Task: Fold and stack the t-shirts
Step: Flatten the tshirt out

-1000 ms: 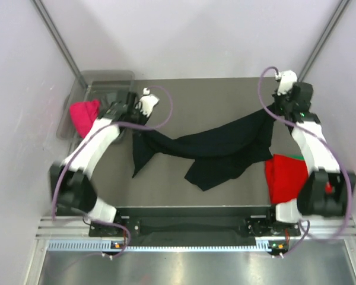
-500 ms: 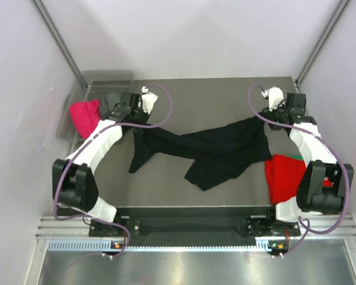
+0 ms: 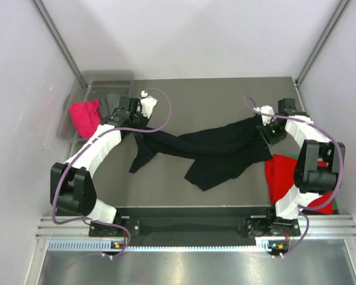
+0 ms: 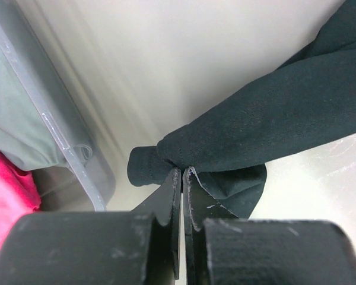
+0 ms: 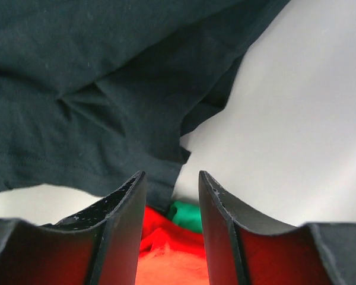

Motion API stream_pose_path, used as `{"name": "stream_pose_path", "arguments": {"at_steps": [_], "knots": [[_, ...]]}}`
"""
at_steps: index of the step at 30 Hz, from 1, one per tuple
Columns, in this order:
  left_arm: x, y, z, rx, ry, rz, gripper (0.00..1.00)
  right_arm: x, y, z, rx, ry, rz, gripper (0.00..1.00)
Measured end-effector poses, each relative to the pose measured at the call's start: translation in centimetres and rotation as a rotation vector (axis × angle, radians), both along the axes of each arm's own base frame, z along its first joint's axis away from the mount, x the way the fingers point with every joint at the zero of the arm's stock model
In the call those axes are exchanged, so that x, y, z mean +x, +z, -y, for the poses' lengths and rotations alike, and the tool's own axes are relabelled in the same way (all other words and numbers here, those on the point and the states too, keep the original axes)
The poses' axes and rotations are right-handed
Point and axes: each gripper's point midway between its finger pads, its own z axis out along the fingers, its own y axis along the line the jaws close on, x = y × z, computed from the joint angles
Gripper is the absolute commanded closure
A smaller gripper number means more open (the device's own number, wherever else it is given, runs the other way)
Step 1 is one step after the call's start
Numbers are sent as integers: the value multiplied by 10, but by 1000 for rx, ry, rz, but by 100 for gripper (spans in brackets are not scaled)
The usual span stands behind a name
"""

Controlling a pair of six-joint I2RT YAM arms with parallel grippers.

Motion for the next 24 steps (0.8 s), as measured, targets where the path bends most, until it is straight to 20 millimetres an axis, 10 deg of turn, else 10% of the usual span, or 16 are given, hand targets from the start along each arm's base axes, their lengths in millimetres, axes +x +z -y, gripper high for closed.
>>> {"name": "stream_pose_path", "arguments": {"at_steps": [20, 24], "knots": [[1, -1, 2, -14, -2, 4, 100, -29, -40, 13, -63, -25, -219, 57], [1, -2, 2, -14, -2, 5, 100, -30, -42, 13, -57, -22, -240, 84]]}}
